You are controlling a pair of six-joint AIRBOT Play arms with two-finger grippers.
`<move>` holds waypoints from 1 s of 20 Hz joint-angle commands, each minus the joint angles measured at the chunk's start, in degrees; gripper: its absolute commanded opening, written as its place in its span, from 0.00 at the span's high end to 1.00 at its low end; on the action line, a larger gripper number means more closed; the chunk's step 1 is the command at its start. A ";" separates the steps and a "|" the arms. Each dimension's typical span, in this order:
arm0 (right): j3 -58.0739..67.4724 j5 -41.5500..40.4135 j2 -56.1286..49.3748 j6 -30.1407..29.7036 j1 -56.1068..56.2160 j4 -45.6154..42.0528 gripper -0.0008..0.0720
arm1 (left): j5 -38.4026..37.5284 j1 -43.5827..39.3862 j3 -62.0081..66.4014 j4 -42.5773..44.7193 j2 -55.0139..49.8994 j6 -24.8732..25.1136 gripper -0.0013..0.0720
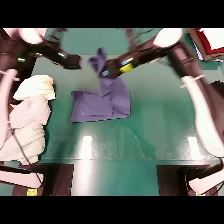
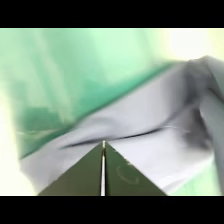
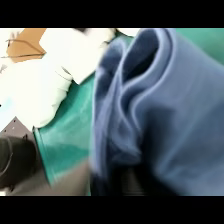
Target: Fold the shirts.
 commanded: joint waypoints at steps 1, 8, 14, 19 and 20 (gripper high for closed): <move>3.28 -10.19 -9.25 -3.41 8.96 0.07 0.26 | -2.27 8.59 0.04 3.72 7.10 0.11 0.95; -3.80 3.10 -3.19 -1.73 4.72 -12.24 0.39 | -4.59 11.08 -0.50 0.44 9.55 0.52 0.95; -34.21 -3.52 12.13 3.74 -13.09 -17.64 0.03 | -3.58 11.08 -3.61 -4.61 9.25 1.20 0.95; -46.93 -10.71 9.49 -1.73 -21.27 2.05 0.04 | -2.56 11.08 -4.68 -6.10 8.96 1.90 0.95; -46.16 -10.73 7.13 -2.45 -20.63 4.33 0.04 | -2.58 11.08 -4.68 -6.27 8.96 2.56 0.95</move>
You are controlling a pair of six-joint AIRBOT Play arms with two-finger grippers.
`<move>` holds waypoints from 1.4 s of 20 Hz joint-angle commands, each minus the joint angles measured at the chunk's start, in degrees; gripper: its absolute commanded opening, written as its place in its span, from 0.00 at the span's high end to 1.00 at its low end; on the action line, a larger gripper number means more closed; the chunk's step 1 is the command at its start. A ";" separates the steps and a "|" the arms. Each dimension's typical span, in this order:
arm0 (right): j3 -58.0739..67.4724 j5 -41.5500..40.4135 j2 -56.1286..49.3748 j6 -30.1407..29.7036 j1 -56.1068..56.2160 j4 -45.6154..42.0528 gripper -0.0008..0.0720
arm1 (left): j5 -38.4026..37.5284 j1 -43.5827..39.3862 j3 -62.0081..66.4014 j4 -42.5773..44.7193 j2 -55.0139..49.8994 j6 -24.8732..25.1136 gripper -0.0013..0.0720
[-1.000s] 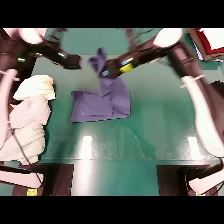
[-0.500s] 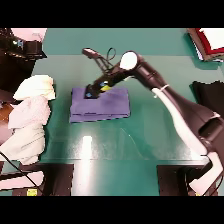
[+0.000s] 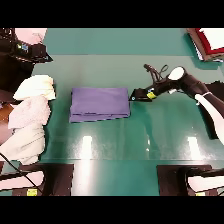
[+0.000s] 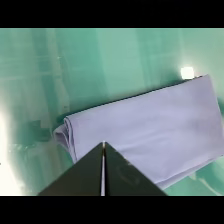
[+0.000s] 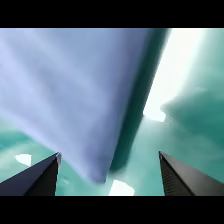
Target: Fold the shirts.
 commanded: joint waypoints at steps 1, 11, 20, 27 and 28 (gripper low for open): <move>-3.02 -3.06 -4.79 -3.08 -1.40 10.29 0.04 | 0.33 0.00 -0.37 -1.09 -0.07 0.90 0.95; 14.80 -5.73 -18.12 -3.80 10.67 17.38 0.93 | 0.42 -0.42 -0.37 -3.63 -0.09 0.63 0.95; 12.81 0.55 4.76 4.22 -9.94 -6.62 0.97 | 3.96 -12.04 -0.37 -2.97 -0.09 0.90 0.95; 10.38 -0.07 13.03 4.20 -40.04 -9.77 0.97 | 10.64 -19.28 -0.37 -2.99 -0.09 0.63 0.95; 10.69 -1.57 12.92 4.20 -42.99 -9.49 0.97 | 10.67 -20.09 -0.37 -2.97 -0.09 0.66 0.95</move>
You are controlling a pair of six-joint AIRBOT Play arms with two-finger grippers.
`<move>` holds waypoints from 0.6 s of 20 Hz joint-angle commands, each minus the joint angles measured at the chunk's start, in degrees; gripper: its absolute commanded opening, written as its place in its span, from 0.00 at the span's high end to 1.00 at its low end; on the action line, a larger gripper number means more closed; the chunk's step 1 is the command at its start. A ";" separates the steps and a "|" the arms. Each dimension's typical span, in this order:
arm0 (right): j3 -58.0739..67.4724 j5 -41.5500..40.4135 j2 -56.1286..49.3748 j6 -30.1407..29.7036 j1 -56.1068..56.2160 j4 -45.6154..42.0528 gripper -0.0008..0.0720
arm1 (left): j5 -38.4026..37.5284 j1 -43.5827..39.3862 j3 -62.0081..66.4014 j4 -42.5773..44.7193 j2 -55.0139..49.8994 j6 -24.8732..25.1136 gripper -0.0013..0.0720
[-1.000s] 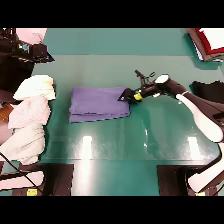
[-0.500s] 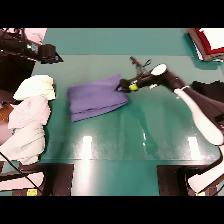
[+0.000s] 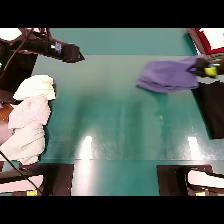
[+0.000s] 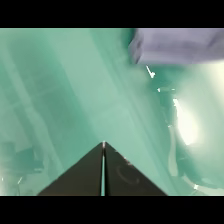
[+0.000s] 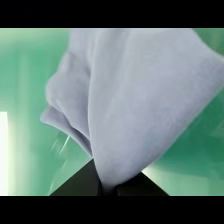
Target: Fold the shirts.
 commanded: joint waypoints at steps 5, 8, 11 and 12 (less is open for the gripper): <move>2.91 -9.90 1.73 0.26 -18.51 -0.63 0.97 | 2.89 -4.70 0.00 -0.02 -0.07 -0.50 0.95; 8.28 -8.09 -0.09 0.26 -19.85 1.44 0.97 | 4.28 -4.70 0.00 0.09 -0.07 -0.44 0.95; 14.86 -3.10 -1.75 0.26 -20.20 2.05 0.97 | 4.35 -4.70 0.00 0.11 -0.07 -0.35 0.95; 16.11 -2.21 -1.70 0.28 -20.20 2.05 0.97 | 4.28 -4.70 0.00 0.11 -0.07 -0.33 0.95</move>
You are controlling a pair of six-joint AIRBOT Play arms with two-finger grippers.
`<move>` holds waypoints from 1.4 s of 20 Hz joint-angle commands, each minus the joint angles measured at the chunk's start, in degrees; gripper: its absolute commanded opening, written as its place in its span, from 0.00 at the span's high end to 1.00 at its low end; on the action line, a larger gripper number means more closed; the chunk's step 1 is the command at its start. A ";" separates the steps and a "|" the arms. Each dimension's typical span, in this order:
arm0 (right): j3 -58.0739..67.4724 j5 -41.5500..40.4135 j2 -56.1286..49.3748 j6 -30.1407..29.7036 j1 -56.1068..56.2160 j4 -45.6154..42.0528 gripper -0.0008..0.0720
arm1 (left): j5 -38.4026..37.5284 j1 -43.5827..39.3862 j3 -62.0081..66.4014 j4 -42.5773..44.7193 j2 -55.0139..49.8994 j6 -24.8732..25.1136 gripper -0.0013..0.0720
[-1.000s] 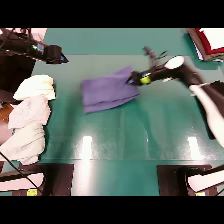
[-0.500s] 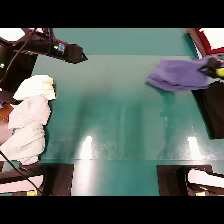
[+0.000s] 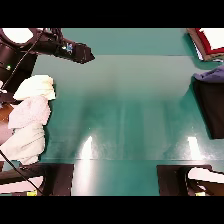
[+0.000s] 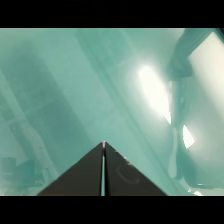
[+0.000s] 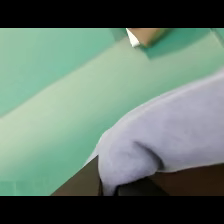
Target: Fold the shirts.
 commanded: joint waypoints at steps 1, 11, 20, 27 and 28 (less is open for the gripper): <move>6.05 4.61 -0.81 -0.07 -1.11 0.52 0.97 | 0.44 -0.11 0.00 0.02 -0.02 0.00 0.95; 8.90 23.45 4.07 3.19 -4.42 -12.81 0.97 | 0.39 -0.11 0.00 0.92 -0.02 0.48 0.95; -19.21 26.40 19.80 3.98 -16.68 -23.87 0.11 | -0.96 -0.11 0.00 1.57 -0.02 0.50 0.95; -28.41 23.28 27.26 4.79 -17.66 -14.38 0.07 | 0.55 -0.11 0.02 1.73 0.00 0.48 0.95; -28.20 23.26 27.45 4.79 -14.71 -12.37 0.07 | 0.37 -0.09 0.02 1.70 0.00 0.46 0.95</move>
